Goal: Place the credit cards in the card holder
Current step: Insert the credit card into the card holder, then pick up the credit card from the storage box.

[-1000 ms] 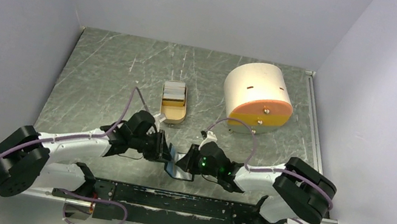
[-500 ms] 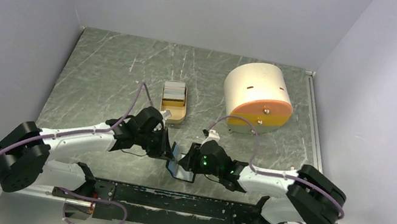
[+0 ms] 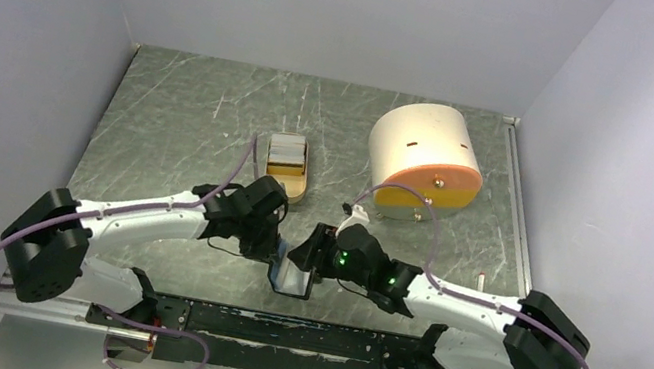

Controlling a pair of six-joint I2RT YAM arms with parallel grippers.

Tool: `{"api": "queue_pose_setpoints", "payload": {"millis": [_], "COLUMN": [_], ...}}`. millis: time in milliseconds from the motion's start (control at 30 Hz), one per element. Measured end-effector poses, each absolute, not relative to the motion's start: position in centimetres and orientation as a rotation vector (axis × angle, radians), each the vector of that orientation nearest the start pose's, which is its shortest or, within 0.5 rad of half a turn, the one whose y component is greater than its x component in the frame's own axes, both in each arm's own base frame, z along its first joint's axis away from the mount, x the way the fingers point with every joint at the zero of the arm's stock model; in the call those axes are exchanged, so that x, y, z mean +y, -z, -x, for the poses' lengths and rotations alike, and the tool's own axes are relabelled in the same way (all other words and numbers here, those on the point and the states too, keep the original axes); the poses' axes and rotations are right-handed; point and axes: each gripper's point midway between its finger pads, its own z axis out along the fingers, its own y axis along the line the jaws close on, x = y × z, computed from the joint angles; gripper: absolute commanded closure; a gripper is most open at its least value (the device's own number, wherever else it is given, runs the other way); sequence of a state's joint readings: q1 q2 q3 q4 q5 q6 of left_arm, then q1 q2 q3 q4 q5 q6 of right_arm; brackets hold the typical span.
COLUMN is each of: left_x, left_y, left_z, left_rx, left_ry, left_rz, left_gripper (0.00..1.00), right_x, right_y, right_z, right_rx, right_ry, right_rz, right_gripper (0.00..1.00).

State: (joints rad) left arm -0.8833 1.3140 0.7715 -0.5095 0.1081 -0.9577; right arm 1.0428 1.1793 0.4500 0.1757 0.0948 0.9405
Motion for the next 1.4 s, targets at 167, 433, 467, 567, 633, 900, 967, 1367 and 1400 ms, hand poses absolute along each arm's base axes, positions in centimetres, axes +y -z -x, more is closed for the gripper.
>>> {"api": "queue_pose_setpoints", "payload": {"millis": [167,433,467,567,633,900,967,1367,1400], "left_x": [-26.5,-26.6,-26.6,-26.5,-26.1,-24.8,-24.6,-23.0,-22.9], "left_y": [-6.6,-6.6,-6.6,-6.4,-6.0,-5.8,-5.7,-5.5,-5.5], "left_z": [-14.5,-14.4,-14.4,-14.2,-13.8,-13.5,-13.5,-12.5,-12.5], "left_rx": [2.848,2.845,2.844,2.829,2.824,2.806,2.804,2.76,2.758], "left_ry": [0.63,0.626,0.63,0.663,0.689,0.773,0.782,0.837,0.839], "left_rz": [0.046,0.065,0.071,0.089,0.104,0.175,0.189,0.267,0.272], "left_gripper": [0.91,0.91,0.91,0.88,0.85,0.91,0.91,0.89,0.89], "right_x": [30.8,31.2,31.1,30.6,30.0,29.7,29.9,32.1,32.2], "right_y": [-7.0,-5.3,-5.3,-5.7,-6.4,-11.9,-13.1,-14.1,-14.1], "right_z": [-15.9,-16.3,-16.4,-16.8,-17.0,-19.9,-21.2,-30.0,-30.7], "right_rx": [2.36,2.408,2.406,2.397,2.381,2.216,2.165,1.933,1.92], "right_ry": [-0.987,-0.929,-0.917,-0.864,-0.832,-0.729,-0.685,-0.325,-0.309], "right_rz": [0.048,0.045,0.046,0.06,0.081,0.238,0.29,0.786,0.815], "right_gripper": [0.38,0.39,0.39,0.39,0.39,0.39,0.39,0.37,0.36]}}
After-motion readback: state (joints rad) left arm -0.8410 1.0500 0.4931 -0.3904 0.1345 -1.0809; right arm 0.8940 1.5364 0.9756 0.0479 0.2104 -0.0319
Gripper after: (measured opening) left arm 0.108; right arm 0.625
